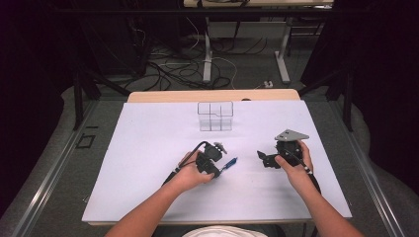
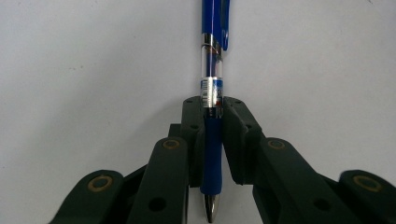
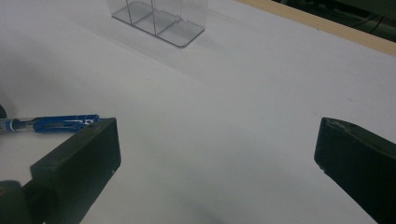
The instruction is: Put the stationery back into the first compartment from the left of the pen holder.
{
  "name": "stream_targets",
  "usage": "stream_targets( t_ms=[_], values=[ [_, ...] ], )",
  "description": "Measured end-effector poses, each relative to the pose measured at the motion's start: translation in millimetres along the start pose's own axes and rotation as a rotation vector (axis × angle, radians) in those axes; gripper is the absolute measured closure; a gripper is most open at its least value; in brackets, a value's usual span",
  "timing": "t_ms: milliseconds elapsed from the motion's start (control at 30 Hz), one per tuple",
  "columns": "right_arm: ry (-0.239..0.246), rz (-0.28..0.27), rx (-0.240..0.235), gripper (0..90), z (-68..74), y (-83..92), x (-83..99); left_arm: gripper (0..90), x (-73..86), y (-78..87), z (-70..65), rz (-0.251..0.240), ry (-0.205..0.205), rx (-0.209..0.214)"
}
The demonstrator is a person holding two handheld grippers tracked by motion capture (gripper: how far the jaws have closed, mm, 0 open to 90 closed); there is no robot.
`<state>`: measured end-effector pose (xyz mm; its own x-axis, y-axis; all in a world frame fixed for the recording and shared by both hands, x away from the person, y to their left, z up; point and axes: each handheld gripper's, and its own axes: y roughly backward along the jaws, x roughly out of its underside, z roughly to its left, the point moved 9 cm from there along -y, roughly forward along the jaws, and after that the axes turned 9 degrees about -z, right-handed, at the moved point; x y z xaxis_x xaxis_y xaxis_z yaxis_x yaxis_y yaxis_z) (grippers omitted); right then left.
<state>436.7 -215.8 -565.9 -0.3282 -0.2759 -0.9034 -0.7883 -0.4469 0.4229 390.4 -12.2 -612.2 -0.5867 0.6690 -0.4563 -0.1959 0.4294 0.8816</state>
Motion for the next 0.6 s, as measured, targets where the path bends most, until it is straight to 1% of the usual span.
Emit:
stream_targets(
  t_ms=[67,167,200,333,433,467,500,533,600],
  values=[
    [0.0,0.001,-0.002,0.2,0.4,0.0,0.0,79.4,0.1,0.1,-0.4,0.002,0.009,0.006],
    [-0.002,-0.001,-0.002,0.2,0.6,0.1,-0.2,79.5,0.3,1.1,-0.1,0.007,0.013,0.013],
    [-0.002,-0.001,-0.002,0.1,0.6,0.1,-0.2,79.5,-0.1,0.9,-0.6,0.001,0.02,0.013],
    [0.001,-0.003,-0.001,0.1,0.5,0.4,-0.6,79.5,-0.9,3.4,-0.1,-0.009,0.022,0.019],
    [-0.002,-0.008,-0.006,0.2,1.2,1.3,-2.0,79.5,-0.6,5.9,-1.6,-0.012,0.034,0.032],
    [0.006,-0.011,-0.004,0.2,0.8,1.0,-2.3,79.5,-0.6,7.1,-1.4,-0.013,0.031,0.031],
    [-0.002,-0.01,-0.003,0.2,1.7,1.3,-2.9,79.5,-0.8,7.7,-1.3,-0.019,0.031,0.032],
    [0.002,-0.01,-0.003,0.2,1.8,1.5,-3.3,79.5,-0.4,8.7,-1.7,-0.02,0.039,0.034],
    [0.01,-0.016,-0.006,0.2,2.5,1.3,-4.4,79.5,0.0,10.6,0.0,-0.025,0.036,0.037]
  ],
)
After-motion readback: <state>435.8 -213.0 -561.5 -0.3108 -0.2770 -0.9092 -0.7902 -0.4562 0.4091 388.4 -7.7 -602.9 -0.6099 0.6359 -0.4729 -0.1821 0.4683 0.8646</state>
